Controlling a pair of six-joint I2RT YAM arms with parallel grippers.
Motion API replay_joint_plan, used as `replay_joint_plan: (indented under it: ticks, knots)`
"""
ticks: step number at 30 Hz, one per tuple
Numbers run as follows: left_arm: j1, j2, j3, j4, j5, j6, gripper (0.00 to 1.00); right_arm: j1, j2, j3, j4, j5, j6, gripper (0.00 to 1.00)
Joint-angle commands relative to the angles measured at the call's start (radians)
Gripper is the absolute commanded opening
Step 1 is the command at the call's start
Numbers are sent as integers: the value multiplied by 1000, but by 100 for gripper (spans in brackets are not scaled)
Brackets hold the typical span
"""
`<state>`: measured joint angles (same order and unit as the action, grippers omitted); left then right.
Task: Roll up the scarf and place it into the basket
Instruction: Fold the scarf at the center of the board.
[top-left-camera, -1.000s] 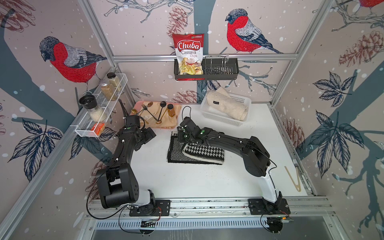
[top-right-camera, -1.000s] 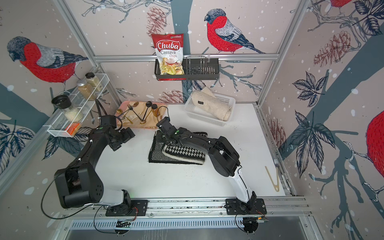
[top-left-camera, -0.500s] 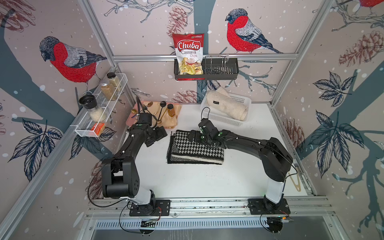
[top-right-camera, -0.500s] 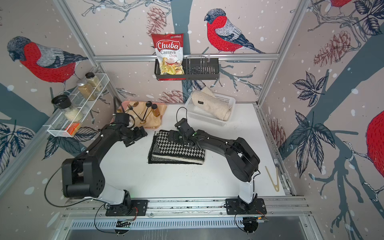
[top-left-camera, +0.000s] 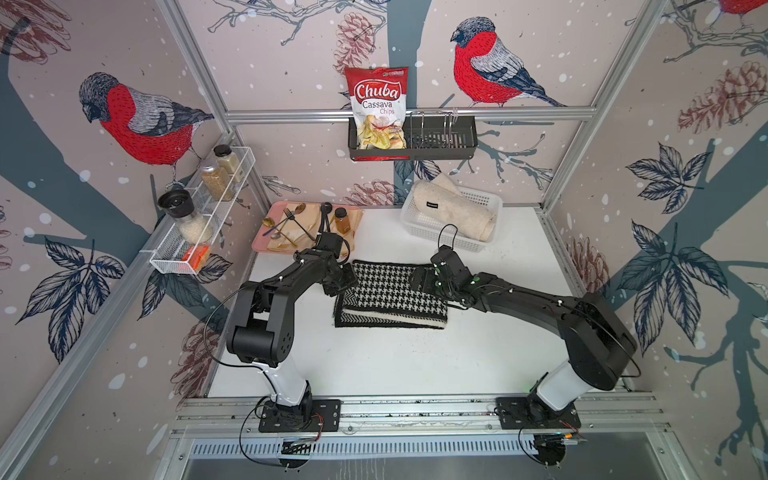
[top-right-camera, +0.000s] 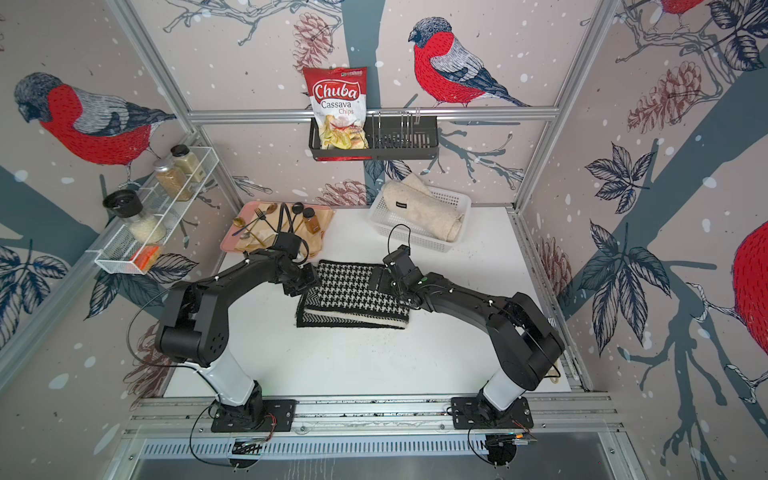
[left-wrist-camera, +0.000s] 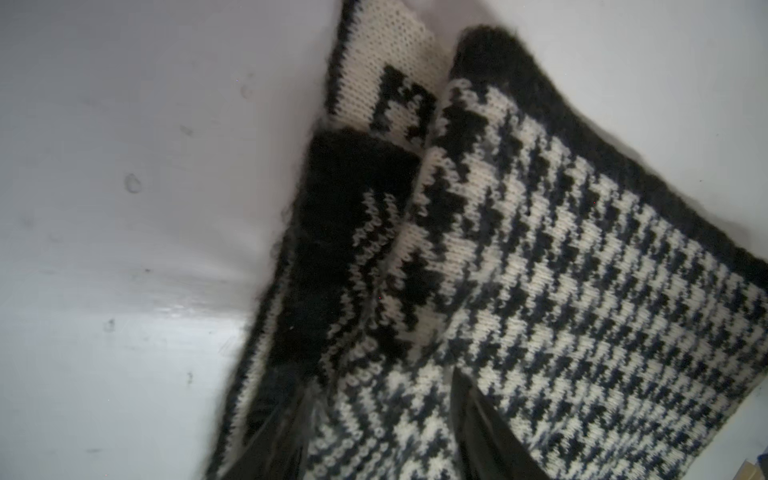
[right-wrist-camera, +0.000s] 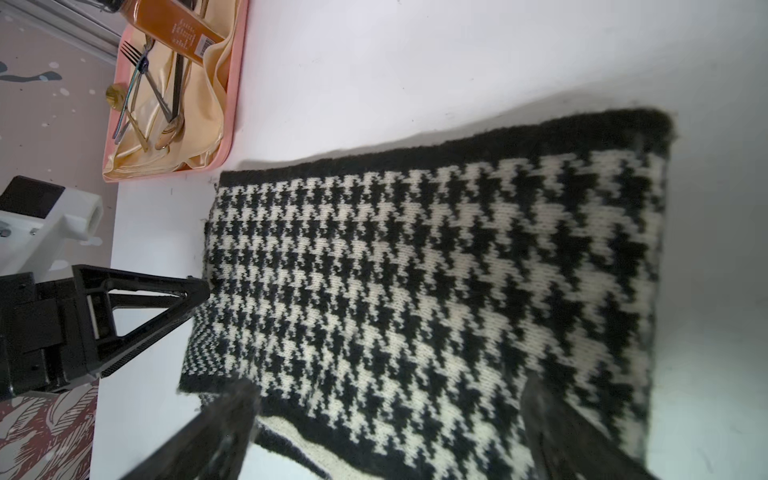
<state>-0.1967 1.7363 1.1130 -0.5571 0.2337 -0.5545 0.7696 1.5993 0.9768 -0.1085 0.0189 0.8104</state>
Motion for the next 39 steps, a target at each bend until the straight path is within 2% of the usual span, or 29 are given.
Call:
replay_joint_plan:
  ticks: [1, 2, 3, 6, 8, 10, 18, 22, 24, 30, 34, 37, 39]
  knots:
    - [-14, 26, 8, 13, -24, -12, 54, -13, -23, -19, 28, 19, 6, 100]
    - [-15, 32, 6, 11, -31, -13, 53, -16, -26, -24, 29, 20, 5, 100]
    - [-15, 35, 2, 9, -41, -14, 47, -20, -31, -30, 30, 21, 5, 100]
    - [-14, 42, -5, 3, -63, -12, 45, -27, -40, -41, 33, 20, 6, 100]
    - [-17, 47, -6, 4, -60, -14, 24, -31, -44, -47, 35, 22, 4, 100]
    - [-19, 48, -2, -3, -60, -15, 0, -33, -46, -50, 35, 23, 5, 100]
    - [-28, -101, 13, -93, -86, -33, 0, -47, -51, -65, 46, 20, 3, 100]
    - [-31, -217, -29, -126, -122, -62, 0, -56, -52, -78, 50, 15, -1, 100]
    - [-24, -231, -53, -134, -150, -63, 0, -61, -51, -82, 52, 11, -2, 100]
    - [29, -233, -85, -113, -148, -62, 0, -64, -35, -64, 46, 1, -23, 100]
    - [10, -340, -48, -138, -87, -71, 0, -64, -10, -56, 40, 0, -36, 100]
    - [-11, -430, -48, -177, -178, -106, 0, -68, 13, -56, 50, -12, -38, 100]
    - [32, -465, -148, -147, -216, -118, 0, -69, 36, -51, 63, -23, -40, 100]
